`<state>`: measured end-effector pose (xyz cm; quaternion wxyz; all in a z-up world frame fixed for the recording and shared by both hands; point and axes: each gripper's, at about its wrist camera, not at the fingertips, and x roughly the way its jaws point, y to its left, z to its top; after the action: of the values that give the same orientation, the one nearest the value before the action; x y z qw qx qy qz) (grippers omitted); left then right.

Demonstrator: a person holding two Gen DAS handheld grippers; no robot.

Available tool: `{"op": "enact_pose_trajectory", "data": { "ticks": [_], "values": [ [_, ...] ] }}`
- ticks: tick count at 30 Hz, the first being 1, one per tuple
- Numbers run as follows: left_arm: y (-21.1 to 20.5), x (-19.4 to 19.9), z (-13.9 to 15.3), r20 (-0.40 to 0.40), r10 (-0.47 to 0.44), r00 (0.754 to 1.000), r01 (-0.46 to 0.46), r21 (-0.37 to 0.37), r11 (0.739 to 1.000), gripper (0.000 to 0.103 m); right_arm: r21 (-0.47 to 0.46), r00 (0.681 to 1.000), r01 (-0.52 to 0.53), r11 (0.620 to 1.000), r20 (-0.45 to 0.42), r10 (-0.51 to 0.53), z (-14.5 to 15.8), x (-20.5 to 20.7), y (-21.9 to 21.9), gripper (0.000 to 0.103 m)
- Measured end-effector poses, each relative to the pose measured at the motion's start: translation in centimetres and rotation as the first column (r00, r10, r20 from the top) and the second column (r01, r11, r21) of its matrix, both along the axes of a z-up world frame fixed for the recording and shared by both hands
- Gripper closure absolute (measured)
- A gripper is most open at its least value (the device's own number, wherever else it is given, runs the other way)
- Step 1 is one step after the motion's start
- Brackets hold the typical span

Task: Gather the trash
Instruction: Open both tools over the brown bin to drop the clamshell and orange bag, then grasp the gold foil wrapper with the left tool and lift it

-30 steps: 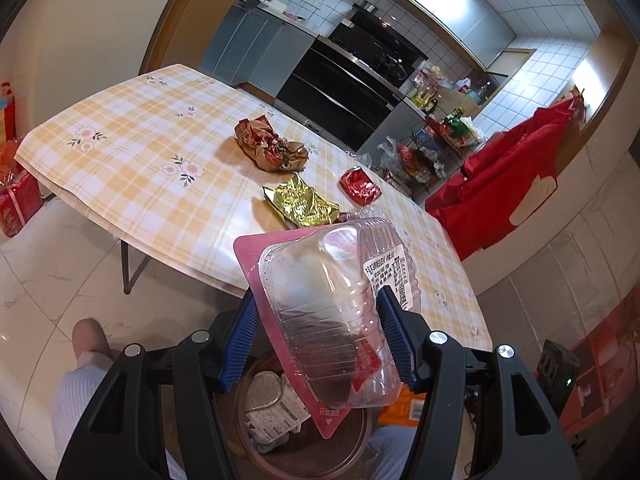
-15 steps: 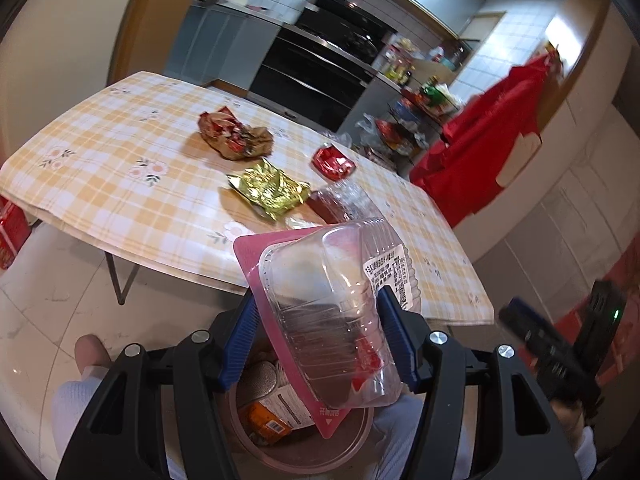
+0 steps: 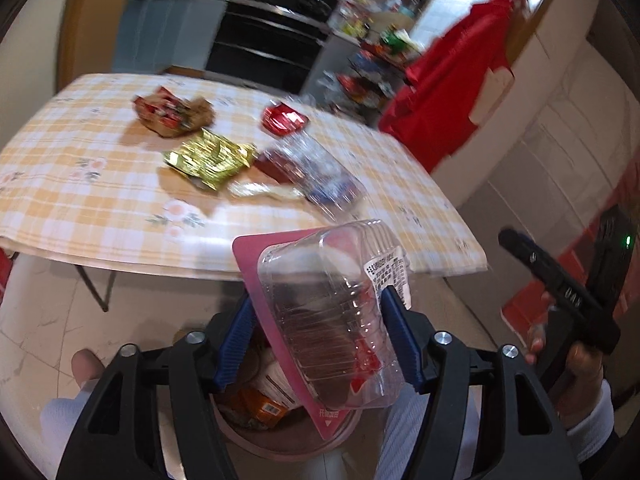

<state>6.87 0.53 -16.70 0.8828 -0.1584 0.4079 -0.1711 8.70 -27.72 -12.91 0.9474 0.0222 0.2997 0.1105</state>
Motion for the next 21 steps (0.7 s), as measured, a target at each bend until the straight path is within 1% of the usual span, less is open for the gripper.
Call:
{"op": "enact_pose_trajectory", "data": {
  "ticks": [2, 4, 6, 9, 12, 16, 21],
  "values": [
    [-0.2, 0.3, -0.6, -0.015, 0.007, 1.0, -0.007, 0.005, 1.0, 0.026, 0.006, 1.0, 0.006, 1.0, -0.003, -0.006, 0.0, 0.0, -0.2, 0.006],
    [-0.1, 0.4, -0.9, -0.022, 0.021, 1.0, -0.021, 0.004, 1.0, 0.023, 0.008, 1.0, 0.008, 1.0, -0.008, -0.008, -0.2, 0.2, -0.4, 0.006],
    [0.3, 0.5, -1.0, -0.021, 0.045, 0.999, -0.045, 0.029, 0.999, 0.02, 0.011, 1.0, 0.008, 1.0, -0.018, -0.008, -0.4, 0.3, -0.4, 0.006],
    [1.0, 0.4, -0.8, -0.001, 0.077, 0.997, -0.077, 0.058, 0.995, 0.011, 0.023, 0.999, 0.011, 1.0, -0.039, -0.01, -0.9, 0.6, -0.5, 0.006],
    [1.7, 0.3, -0.5, 0.019, 0.101, 0.995, -0.102, 0.086, 0.991, 0.008, 0.023, 0.999, 0.002, 1.0, -0.053, 0.0, -1.3, 0.9, -0.3, 0.006],
    [2.5, 0.2, -0.3, 0.048, 0.136, 0.99, -0.141, 0.125, 0.982, 0.007, 0.005, 0.997, -0.013, 1.0, -0.072, 0.013, -1.9, 1.3, 0.4, 0.005],
    [3.7, 0.3, -0.4, 0.059, 0.169, 0.984, -0.175, 0.106, 0.979, 0.007, 0.003, 0.995, -0.016, 1.0, -0.097, 0.017, -2.5, 1.7, 0.6, 0.005]
  ]
}}
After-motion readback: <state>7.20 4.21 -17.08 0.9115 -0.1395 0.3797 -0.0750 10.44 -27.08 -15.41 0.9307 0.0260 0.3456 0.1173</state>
